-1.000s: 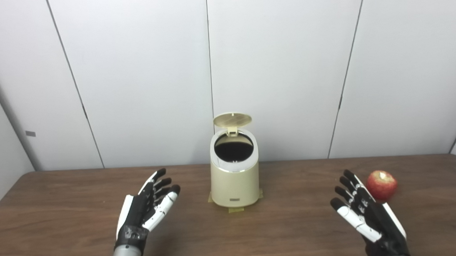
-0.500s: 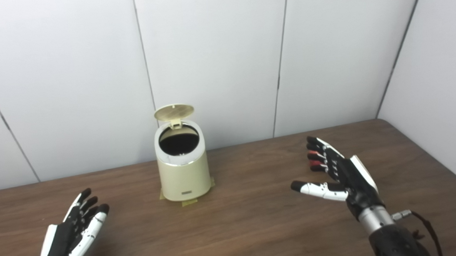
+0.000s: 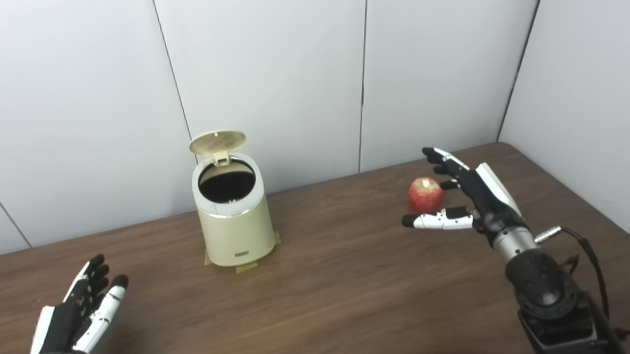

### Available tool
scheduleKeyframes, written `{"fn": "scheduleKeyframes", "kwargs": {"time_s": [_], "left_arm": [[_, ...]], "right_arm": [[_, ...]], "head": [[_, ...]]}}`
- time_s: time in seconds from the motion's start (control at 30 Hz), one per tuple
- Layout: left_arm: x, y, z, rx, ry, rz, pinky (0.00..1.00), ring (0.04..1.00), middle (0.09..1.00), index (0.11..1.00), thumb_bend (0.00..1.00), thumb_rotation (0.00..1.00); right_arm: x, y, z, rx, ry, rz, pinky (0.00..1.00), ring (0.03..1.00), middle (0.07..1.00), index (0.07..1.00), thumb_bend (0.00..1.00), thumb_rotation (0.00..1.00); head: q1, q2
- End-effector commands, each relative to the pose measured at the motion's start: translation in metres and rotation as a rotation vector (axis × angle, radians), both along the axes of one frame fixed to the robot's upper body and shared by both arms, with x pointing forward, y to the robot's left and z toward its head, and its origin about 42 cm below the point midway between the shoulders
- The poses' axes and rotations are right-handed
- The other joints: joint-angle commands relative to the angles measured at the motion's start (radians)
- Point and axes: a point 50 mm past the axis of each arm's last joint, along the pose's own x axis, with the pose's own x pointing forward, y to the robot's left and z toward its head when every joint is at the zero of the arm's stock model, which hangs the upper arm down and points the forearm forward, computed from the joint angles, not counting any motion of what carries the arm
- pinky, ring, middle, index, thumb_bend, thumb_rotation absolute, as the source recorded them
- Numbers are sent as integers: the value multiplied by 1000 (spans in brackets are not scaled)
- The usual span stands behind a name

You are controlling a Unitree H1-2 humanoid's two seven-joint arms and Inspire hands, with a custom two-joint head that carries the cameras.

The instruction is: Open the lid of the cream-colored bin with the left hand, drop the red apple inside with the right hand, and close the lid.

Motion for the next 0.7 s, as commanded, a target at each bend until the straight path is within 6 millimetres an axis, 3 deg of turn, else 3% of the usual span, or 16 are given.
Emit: {"fn": "scheduleKeyframes", "kwargs": {"time_s": [0.0,0.1,0.4,0.67], "left_arm": [[5,-1,22,13,-67,-17,898,931,941,964,483,514],[4,-2,24,36,-64,-17,967,947,939,971,472,500],[4,-3,26,28,-69,-26,971,948,932,969,467,410],[2,-4,32,34,-71,-38,944,936,926,967,478,409]], "right_arm": [[12,-10,25,-104,-51,-6,791,880,899,880,826,227],[25,-19,31,-187,-14,-19,798,889,912,873,840,188],[62,-43,41,-315,98,-38,704,851,877,865,877,168],[99,-56,36,-414,223,-7,767,887,901,858,873,196]], "head": [[-2,1],[0,0],[4,-6],[5,-7]]}}
